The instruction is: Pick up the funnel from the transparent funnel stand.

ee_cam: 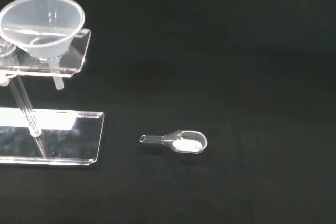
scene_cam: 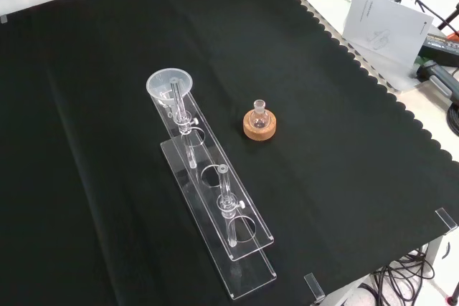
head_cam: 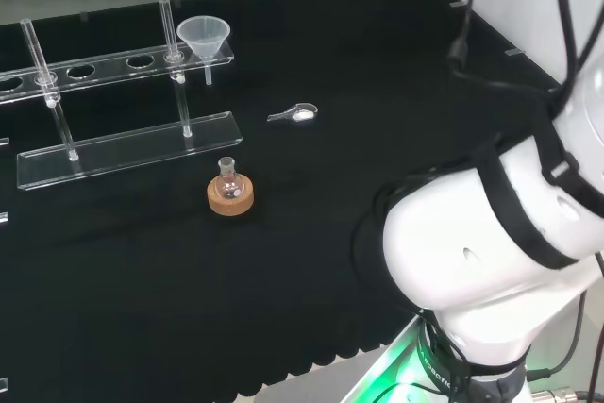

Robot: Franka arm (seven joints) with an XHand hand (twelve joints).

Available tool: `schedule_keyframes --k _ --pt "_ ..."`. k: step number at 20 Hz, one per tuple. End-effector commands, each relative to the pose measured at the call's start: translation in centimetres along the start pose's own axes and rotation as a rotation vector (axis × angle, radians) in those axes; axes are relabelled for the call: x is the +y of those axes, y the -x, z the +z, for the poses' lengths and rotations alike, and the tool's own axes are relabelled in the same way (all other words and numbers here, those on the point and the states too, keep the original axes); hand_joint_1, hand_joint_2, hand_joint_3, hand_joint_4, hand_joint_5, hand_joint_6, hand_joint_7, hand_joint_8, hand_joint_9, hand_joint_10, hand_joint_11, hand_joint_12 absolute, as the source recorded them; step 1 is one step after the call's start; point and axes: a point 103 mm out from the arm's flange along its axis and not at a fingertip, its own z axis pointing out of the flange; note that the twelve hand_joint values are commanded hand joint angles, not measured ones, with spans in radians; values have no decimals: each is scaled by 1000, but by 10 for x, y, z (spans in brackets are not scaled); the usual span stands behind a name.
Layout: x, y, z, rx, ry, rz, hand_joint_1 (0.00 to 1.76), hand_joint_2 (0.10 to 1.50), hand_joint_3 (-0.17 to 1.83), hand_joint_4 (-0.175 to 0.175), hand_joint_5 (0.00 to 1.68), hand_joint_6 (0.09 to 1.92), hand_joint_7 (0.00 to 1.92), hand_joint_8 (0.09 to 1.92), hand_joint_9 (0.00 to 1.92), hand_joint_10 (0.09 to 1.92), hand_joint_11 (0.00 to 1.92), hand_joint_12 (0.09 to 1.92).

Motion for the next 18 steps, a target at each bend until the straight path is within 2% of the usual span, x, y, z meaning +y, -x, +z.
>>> schedule_keyframes --k 1,3,11,18 --pt "43 -31 6 -30 -30 -62 335 953 283 32 180 87 101 494 240 672 51 1439" --pt "47 -39 8 -31 -34 -73 366 926 272 32 177 87 103 507 253 679 74 1445" --pt "72 -78 32 -58 -131 -94 426 846 249 32 161 87 49 578 274 695 155 1461" --pt "94 -94 49 -87 -197 -113 447 802 236 36 133 87 0 612 231 720 174 1485"
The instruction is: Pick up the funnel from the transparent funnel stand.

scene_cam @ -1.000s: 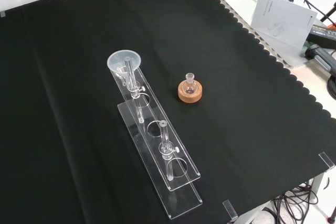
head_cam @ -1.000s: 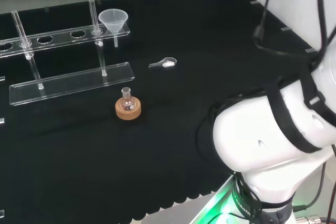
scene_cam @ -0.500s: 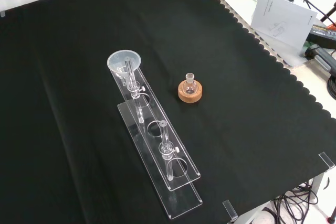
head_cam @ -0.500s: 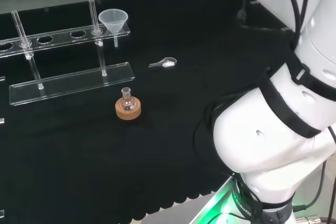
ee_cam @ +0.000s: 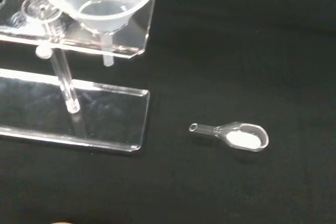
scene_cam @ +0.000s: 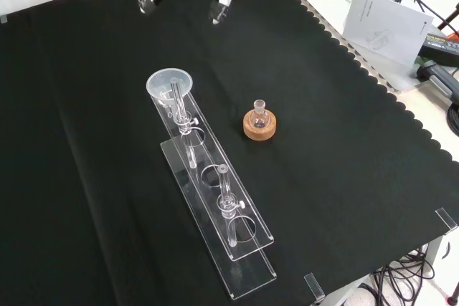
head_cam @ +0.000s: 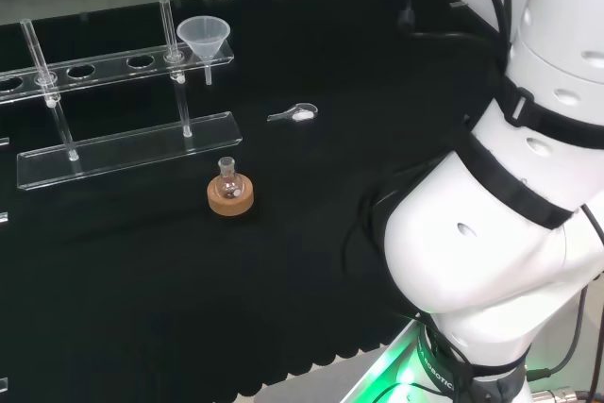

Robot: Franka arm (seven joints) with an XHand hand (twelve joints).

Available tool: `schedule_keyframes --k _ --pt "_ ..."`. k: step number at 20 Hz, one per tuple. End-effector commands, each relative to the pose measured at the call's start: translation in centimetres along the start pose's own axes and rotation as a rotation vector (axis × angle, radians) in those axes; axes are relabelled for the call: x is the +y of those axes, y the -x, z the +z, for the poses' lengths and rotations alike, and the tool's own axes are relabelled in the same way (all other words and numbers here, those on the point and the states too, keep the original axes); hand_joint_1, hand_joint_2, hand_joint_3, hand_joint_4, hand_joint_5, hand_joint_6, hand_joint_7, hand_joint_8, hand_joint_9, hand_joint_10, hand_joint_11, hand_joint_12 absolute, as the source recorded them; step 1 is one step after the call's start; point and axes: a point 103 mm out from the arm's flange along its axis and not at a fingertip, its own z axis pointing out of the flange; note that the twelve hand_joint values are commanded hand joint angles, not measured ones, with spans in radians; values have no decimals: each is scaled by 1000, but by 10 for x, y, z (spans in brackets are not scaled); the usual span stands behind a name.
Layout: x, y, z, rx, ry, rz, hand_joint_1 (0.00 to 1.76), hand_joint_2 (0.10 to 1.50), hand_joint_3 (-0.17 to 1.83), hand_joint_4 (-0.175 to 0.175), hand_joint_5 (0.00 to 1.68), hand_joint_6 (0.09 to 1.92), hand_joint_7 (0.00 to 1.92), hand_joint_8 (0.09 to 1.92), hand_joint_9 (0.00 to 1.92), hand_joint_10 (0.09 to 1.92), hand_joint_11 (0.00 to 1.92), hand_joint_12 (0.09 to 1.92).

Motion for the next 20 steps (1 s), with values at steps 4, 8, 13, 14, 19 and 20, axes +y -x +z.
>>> schedule_keyframes --k 4,8,13,14,19,20 --pt "41 -25 20 -37 -108 -23 457 790 232 32 111 87 0 570 190 728 174 1488" --pt "53 -29 25 -48 -128 -34 480 779 227 26 76 87 0 512 139 740 166 1491" --pt "63 -31 35 -50 -137 -49 549 769 223 24 61 87 0 471 120 752 153 1498" --pt "65 -31 36 -49 -140 -51 555 768 223 24 61 87 0 466 118 753 152 1499" --pt "70 -34 43 -50 -151 -56 568 760 224 24 61 87 0 433 103 766 157 1510" --pt "72 -34 45 -42 -156 -57 569 759 225 23 61 87 0 419 99 771 160 1512"
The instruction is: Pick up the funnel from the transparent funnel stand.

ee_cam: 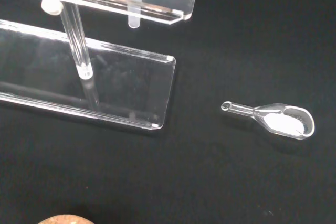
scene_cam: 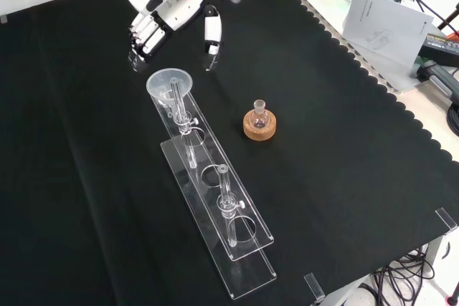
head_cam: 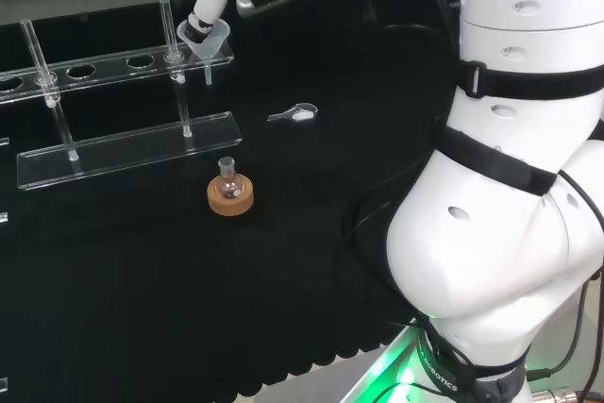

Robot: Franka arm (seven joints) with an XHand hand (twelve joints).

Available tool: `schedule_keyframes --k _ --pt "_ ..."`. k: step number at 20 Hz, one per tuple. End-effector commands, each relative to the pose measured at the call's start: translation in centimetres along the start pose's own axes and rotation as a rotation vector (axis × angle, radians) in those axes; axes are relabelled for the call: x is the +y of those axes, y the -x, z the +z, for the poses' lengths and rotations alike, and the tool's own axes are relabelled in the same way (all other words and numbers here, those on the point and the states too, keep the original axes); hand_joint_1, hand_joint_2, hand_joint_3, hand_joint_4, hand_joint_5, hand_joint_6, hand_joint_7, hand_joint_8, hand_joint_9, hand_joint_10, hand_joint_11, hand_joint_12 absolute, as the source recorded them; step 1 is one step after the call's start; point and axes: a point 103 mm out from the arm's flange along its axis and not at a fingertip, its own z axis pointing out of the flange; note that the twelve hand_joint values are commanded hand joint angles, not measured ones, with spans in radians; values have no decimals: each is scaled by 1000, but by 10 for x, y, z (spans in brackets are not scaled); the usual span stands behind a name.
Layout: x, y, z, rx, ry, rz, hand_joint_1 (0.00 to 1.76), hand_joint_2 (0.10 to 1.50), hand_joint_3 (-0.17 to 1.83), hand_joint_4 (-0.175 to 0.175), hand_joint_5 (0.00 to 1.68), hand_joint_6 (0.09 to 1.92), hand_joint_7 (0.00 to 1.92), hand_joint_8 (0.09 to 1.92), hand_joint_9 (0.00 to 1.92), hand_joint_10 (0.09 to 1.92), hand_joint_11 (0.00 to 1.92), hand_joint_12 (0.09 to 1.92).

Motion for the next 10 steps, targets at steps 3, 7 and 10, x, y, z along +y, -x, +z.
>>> schedule_keyframes --k 3,7,10 --pt "10 -6 7 5 -16 -17 581 751 226 23 60 87 0 365 84 788 184 1518" --pt "17 -8 10 6 -23 -25 599 743 226 23 59 87 0 340 75 802 218 1525" --pt "20 -10 12 10 -20 -34 605 739 229 21 62 87 0 339 72 819 247 1521"
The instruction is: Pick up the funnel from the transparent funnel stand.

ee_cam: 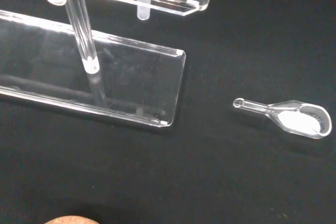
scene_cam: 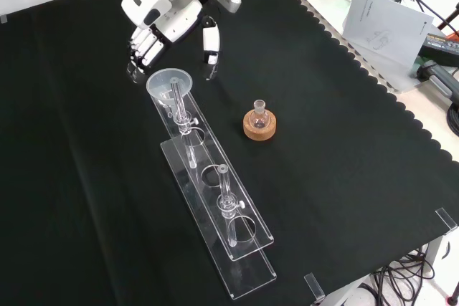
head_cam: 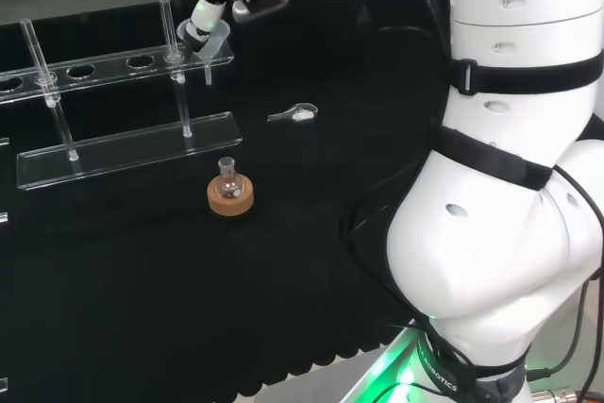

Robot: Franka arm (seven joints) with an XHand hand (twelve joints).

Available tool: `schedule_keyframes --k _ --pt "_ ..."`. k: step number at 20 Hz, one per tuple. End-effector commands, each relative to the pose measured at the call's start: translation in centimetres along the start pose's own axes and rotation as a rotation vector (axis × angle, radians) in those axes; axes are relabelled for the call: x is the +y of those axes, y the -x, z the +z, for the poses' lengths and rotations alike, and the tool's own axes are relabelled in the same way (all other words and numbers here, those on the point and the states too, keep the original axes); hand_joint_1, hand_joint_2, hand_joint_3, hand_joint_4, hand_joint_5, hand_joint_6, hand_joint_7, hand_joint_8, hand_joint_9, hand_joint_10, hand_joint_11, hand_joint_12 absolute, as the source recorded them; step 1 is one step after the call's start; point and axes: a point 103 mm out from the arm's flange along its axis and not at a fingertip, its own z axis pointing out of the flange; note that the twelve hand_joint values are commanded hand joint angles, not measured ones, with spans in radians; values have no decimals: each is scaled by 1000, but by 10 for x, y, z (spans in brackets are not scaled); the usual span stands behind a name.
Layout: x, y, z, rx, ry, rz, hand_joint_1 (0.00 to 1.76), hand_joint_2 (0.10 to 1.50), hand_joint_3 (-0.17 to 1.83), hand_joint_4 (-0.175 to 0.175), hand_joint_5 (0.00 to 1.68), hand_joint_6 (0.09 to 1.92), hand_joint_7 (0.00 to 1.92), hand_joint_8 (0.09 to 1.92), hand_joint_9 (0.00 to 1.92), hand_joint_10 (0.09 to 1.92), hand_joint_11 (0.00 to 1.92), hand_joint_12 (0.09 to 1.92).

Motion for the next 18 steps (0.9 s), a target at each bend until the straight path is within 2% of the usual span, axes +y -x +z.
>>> schedule_keyframes --k 1,6,18 --pt "6 -5 3 5 5 -21 607 737 230 20 64 87 0 338 72 827 258 1518" --pt "9 -11 3 -5 1 -35 613 728 234 17 70 87 0 340 92 854 296 1513" --pt "20 -16 11 -32 -20 -25 637 713 244 16 81 87 0 404 112 867 344 1499"
